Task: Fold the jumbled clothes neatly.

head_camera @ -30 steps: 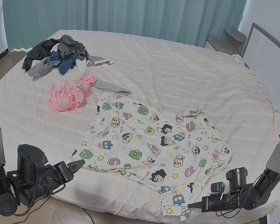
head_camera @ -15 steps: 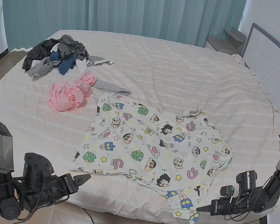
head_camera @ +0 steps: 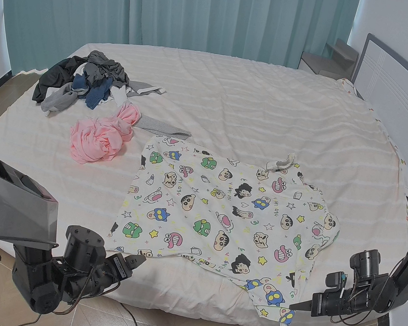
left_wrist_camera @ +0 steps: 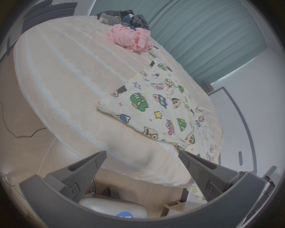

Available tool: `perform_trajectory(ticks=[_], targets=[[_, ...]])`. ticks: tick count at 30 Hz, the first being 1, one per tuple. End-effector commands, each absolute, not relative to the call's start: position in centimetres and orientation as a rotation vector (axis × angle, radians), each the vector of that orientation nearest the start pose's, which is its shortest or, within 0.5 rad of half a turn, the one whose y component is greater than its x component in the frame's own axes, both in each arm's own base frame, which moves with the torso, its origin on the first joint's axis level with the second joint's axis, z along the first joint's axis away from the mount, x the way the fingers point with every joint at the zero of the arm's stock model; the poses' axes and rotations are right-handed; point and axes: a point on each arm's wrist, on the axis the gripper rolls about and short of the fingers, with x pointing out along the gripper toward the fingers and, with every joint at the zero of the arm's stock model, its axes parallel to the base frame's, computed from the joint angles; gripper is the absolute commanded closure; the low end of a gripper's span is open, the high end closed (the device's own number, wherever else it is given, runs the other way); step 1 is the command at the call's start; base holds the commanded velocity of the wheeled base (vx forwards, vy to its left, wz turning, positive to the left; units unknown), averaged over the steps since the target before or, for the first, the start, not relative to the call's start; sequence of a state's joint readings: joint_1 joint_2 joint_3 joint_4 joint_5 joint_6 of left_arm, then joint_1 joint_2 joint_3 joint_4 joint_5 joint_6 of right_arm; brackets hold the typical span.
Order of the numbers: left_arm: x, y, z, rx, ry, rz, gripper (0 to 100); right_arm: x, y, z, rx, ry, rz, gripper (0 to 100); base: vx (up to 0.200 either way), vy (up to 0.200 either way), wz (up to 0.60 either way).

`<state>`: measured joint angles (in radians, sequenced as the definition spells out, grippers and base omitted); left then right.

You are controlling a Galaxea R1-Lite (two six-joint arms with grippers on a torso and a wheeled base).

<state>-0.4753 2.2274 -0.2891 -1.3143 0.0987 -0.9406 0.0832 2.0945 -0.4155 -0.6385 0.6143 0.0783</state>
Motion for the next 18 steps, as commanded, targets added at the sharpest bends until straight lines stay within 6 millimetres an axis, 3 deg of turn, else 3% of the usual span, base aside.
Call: perform_trajectory(ticks=[1, 8, 18], targets=[[27.0, -13.1, -2.2, -0.722, 0.706, 0.008, 0, 25.3, 3.4, 0.3, 0.341, 1.013, 0.602, 100, 0.0, 0.0, 0.0], [29.7, -13.4, -1.2, -0.785, 0.68, 0.056, 0, 25.2, 3.4, 0.3, 0.343, 1.015, 0.601, 100, 0.0, 0.0, 0.0], [30.7, -12.8, -1.4, -0.812, 0.668, 0.087, 0, 25.2, 3.4, 0.4, 0.341, 1.011, 0.601, 100, 0.0, 0.0, 0.0]])
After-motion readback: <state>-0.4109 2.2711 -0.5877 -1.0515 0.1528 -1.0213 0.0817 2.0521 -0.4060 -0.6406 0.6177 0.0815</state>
